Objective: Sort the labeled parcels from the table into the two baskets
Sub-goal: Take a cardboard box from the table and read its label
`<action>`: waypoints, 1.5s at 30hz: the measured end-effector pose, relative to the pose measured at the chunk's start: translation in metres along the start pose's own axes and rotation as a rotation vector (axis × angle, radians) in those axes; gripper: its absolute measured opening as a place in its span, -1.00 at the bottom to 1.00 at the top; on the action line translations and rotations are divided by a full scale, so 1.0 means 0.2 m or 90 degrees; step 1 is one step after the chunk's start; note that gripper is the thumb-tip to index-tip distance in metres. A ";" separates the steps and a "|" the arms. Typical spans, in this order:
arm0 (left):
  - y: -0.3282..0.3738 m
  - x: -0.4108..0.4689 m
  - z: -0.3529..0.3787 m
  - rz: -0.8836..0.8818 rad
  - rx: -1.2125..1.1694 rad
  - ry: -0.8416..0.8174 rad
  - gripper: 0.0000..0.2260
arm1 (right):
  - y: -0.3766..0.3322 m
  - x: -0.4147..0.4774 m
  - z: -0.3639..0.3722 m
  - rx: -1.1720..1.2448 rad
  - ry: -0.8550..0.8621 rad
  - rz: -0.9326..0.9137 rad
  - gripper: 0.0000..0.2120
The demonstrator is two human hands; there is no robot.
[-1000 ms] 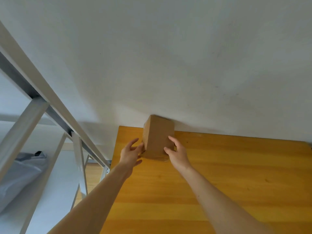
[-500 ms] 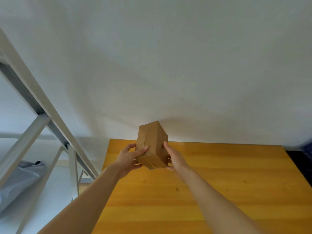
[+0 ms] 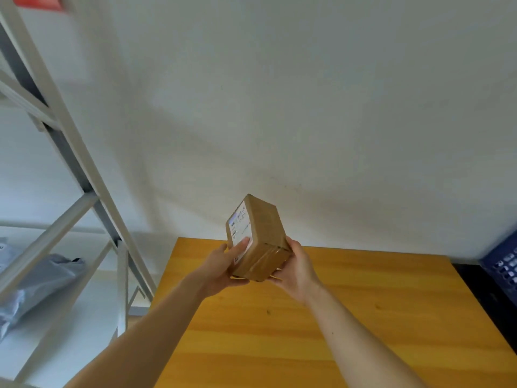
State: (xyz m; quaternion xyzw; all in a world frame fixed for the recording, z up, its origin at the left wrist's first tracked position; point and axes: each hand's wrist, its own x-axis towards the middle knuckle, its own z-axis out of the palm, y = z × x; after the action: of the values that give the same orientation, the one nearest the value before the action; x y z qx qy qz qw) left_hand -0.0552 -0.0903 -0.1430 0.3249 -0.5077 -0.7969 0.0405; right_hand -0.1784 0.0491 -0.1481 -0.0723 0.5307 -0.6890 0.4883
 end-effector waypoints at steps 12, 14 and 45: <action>-0.07 -0.15 0.19 0.073 0.011 0.114 -0.43 | -0.09 -0.19 -0.15 -0.228 -0.016 -0.114 -0.51; -0.06 -0.17 0.20 0.092 0.010 0.133 -0.52 | -0.11 -0.21 -0.16 -0.244 -0.022 -0.126 -0.44; 0.11 -0.40 0.41 0.184 0.245 0.000 -0.58 | -0.16 -0.69 -0.14 -0.173 0.158 -0.273 -0.77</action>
State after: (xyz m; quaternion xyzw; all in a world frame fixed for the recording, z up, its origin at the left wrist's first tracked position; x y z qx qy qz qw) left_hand -0.0434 -0.0059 -0.0637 0.2509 -0.6911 -0.6716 0.0917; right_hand -0.1451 0.1695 -0.0768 -0.1625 0.6470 -0.7023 0.2485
